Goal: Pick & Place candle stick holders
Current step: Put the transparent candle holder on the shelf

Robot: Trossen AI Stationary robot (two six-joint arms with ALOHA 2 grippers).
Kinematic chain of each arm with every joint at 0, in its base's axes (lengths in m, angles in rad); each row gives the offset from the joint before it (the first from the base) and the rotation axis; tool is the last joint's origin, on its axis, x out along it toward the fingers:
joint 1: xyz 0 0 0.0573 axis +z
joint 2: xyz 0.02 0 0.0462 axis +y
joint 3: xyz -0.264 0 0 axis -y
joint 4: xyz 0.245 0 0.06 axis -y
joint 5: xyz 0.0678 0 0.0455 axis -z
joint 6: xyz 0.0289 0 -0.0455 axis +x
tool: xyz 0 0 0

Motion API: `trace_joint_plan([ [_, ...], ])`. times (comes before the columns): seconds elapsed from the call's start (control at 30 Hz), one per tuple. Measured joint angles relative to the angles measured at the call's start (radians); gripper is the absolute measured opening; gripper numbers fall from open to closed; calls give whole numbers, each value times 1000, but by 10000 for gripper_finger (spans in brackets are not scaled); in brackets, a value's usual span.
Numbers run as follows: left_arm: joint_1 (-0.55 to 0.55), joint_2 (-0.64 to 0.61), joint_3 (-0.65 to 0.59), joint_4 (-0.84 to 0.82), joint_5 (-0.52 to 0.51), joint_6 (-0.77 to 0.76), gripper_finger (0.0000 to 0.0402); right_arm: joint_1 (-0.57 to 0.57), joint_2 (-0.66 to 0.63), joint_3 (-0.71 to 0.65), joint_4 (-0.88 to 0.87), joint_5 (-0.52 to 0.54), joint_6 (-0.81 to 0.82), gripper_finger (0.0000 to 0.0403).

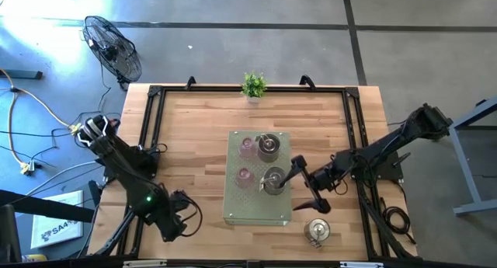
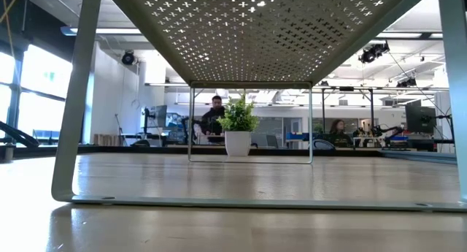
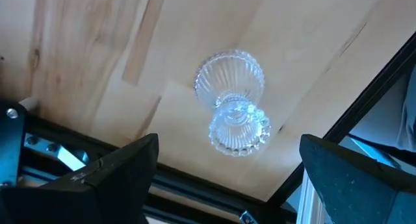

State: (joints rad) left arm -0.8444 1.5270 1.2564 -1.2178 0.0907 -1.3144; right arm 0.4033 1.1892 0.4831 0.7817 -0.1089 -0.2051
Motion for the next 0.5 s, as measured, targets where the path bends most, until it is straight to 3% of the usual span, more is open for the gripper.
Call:
trace_joint_plan([
  [0.5,0,43,0,74,57,0,365,-39,0,0,0,1,18,400],
])
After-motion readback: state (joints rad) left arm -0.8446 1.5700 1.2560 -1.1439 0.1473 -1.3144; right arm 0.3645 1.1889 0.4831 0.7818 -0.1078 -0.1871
